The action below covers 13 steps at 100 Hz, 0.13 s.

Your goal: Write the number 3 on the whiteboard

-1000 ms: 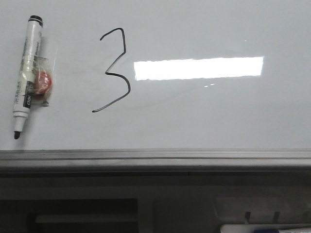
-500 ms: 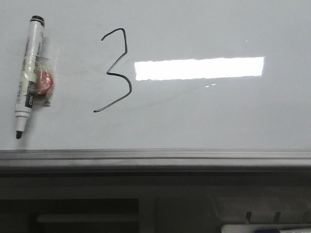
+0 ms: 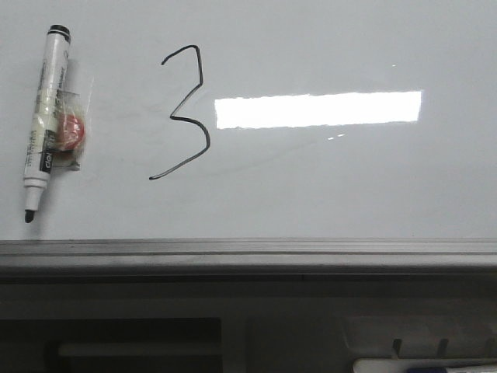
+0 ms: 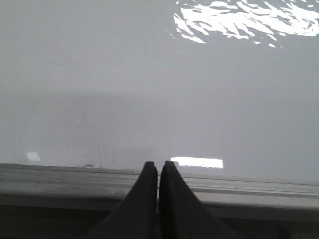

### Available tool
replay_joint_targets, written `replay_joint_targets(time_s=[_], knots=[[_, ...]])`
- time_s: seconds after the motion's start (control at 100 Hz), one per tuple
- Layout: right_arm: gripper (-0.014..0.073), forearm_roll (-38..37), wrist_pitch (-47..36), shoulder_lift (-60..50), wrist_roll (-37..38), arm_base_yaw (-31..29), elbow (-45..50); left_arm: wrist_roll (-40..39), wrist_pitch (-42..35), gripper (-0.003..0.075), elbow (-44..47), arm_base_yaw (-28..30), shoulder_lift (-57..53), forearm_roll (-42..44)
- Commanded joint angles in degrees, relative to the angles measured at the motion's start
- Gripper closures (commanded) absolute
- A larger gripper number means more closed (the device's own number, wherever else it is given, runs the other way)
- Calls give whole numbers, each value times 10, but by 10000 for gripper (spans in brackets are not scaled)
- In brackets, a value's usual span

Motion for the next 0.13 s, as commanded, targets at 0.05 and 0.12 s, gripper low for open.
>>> replay_joint_targets(time_s=[0.05,0.12], knots=[[644,7,-10,-8,-5,-3,18,-4,-26,741,7,1,-14,0],[644,7,-10,-8,-5,-3,18,-4,-26,741,7,1,-14,0]])
